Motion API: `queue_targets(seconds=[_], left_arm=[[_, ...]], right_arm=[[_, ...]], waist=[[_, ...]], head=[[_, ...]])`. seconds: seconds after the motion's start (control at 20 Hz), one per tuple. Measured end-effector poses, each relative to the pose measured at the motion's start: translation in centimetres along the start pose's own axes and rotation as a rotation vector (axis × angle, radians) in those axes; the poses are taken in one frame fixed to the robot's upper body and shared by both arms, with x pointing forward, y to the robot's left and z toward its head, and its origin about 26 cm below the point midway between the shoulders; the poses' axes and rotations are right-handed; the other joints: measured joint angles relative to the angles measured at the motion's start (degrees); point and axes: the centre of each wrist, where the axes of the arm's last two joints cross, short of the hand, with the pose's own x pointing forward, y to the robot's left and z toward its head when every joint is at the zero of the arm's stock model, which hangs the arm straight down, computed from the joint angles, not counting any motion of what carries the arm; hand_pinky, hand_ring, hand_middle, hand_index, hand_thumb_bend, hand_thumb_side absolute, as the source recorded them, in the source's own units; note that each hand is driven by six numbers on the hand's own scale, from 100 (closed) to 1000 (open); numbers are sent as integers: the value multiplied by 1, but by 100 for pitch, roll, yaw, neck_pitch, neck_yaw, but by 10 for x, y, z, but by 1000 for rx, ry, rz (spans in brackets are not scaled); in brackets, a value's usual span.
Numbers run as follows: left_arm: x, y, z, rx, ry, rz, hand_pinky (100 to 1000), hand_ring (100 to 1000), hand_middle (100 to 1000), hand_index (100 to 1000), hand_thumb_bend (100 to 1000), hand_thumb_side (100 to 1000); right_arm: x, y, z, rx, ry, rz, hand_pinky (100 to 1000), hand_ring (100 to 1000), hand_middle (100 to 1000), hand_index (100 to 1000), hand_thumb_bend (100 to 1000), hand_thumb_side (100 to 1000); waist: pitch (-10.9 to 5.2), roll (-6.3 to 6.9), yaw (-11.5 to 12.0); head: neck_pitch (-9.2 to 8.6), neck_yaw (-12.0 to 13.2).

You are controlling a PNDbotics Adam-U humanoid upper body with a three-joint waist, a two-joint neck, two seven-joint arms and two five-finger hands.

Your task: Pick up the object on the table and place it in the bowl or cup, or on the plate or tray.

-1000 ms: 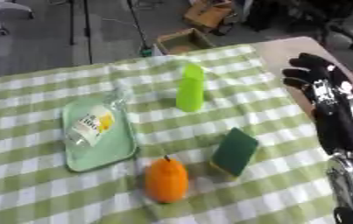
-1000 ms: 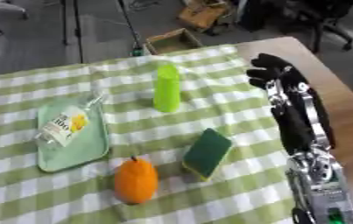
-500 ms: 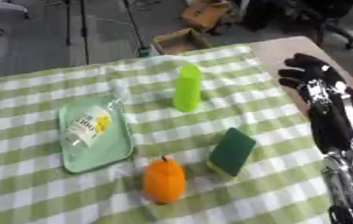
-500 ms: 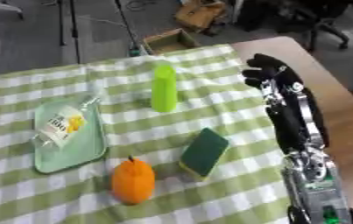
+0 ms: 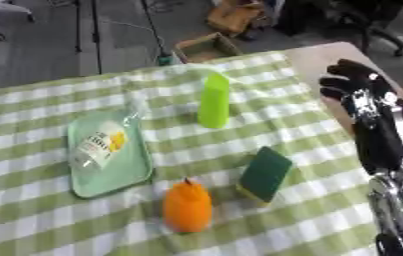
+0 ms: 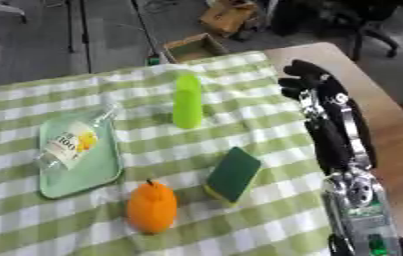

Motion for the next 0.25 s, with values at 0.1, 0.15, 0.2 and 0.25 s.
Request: queue_targets(seconds=[0.1, 0.15, 0.2, 0.25], left_arm=[[-1, 0, 2, 1, 7, 1, 770, 697, 777, 869, 401, 963], [-1, 0, 2, 2, 10, 2, 770, 697, 777, 868, 393, 959], [-1, -1, 3, 3, 12, 4, 771, 696, 777, 868, 396, 958], [-1, -1, 3, 2, 12, 3, 771, 697, 777, 868, 397, 956]], right_arm=[[0, 0, 0, 0, 0, 0, 797, 770, 765, 840, 100, 638], [0, 0, 0, -1, 0, 0, 797, 770, 765, 840, 100, 637], [0, 0, 0, -1, -1, 0, 797, 770, 765, 840, 100, 637], [0, 0, 0, -2, -1, 0, 797, 770, 765, 840, 100, 637]], waist=[[0, 0, 1], [0, 0, 0], [0, 0, 0], [0, 0, 0]], head=[[0, 0], [0, 0], [0, 0], [0, 0]])
